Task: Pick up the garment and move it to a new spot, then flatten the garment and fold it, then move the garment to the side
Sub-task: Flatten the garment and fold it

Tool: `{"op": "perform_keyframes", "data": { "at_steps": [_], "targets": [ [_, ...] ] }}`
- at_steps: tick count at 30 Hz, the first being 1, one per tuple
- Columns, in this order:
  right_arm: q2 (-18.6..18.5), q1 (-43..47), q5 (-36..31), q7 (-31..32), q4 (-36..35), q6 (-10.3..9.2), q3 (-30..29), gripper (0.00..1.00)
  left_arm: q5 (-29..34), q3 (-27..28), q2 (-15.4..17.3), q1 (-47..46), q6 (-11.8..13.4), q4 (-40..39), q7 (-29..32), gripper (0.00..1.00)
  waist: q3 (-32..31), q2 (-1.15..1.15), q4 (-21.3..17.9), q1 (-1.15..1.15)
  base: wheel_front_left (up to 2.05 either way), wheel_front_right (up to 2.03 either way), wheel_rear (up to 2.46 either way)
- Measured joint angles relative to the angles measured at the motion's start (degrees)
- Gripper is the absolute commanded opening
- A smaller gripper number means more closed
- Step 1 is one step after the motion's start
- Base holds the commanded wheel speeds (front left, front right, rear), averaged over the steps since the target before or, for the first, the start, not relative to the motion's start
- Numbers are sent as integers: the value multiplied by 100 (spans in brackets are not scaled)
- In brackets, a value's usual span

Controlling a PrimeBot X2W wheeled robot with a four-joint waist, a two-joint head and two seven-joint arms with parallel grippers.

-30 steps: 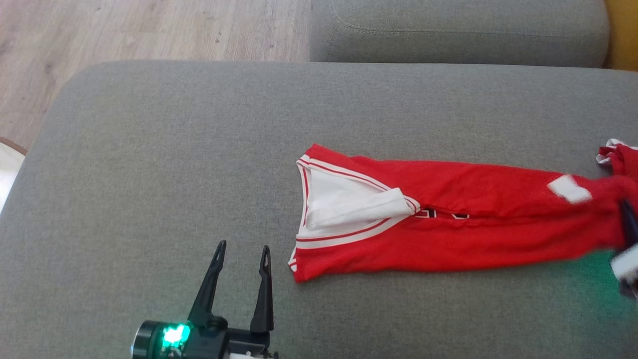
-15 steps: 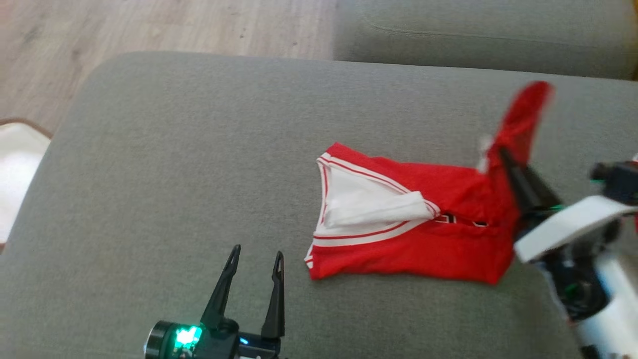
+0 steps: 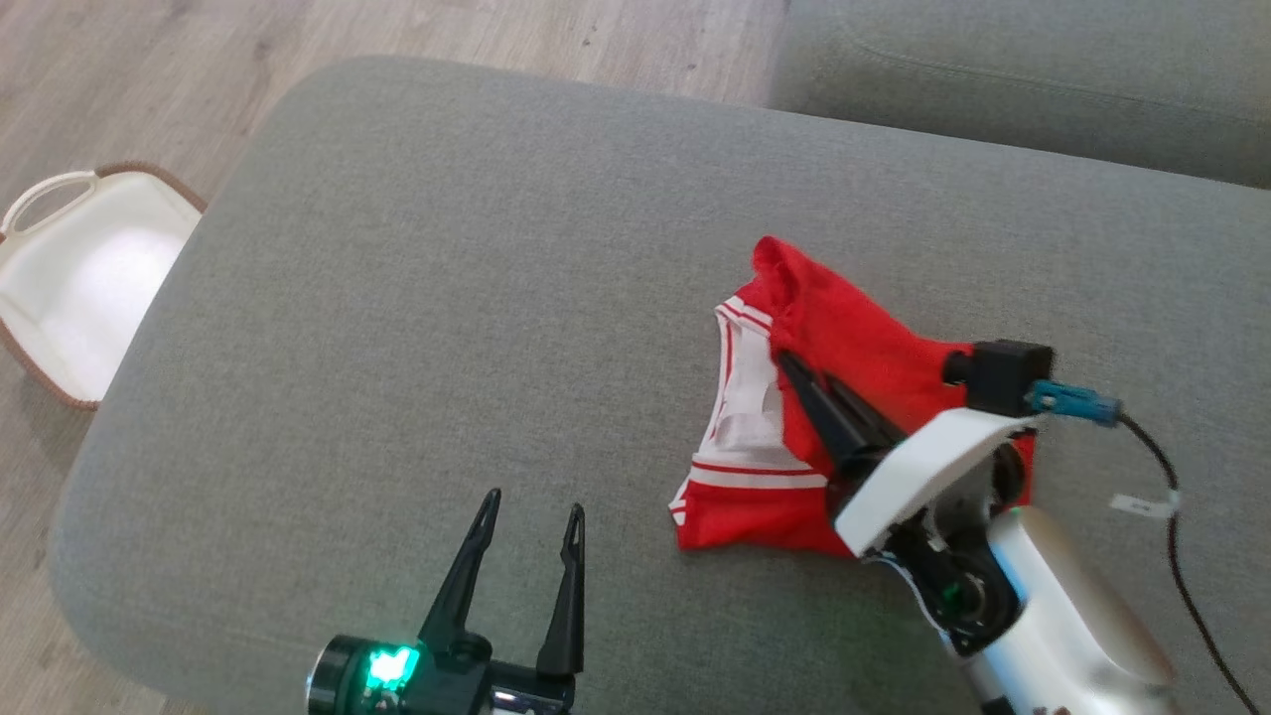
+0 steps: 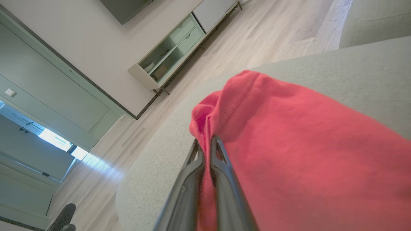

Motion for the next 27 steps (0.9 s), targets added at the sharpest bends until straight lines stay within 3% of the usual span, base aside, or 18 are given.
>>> {"op": "perform_keyframes", "data": {
  "at_steps": [3,4,5,6,15,20,27],
  "targets": [
    [125,-149,-32,-2,301,0,141,3,1,1,-16,-21,-1,8,0,100,39,0,72,0,0,0,0],
    [146,-193,-32,-3,396,0,187,24,1,1,-18,-31,-1,11,0,100,52,0,87,0,0,0,0],
    [170,-221,-31,-4,478,0,225,57,1,1,-21,-48,-1,14,0,100,66,0,99,0,0,0,0],
    [200,-237,-31,-13,560,0,250,100,1,2,-25,-76,-1,19,0,100,78,0,105,0,0,0,0],
    [133,-325,49,-425,366,0,486,100,-115,326,-65,-80,55,-30,0,100,-16,0,-215,0,0,0,0],
    [-327,-187,-322,-934,100,0,105,100,-479,665,-77,-8,51,-153,0,100,-202,0,-572,0,0,0,0],
    [-584,750,-928,-1728,9,0,-349,100,-598,1056,-90,414,-3,-178,0,100,-531,0,-1170,-1,0,0,0]
  ]
}}
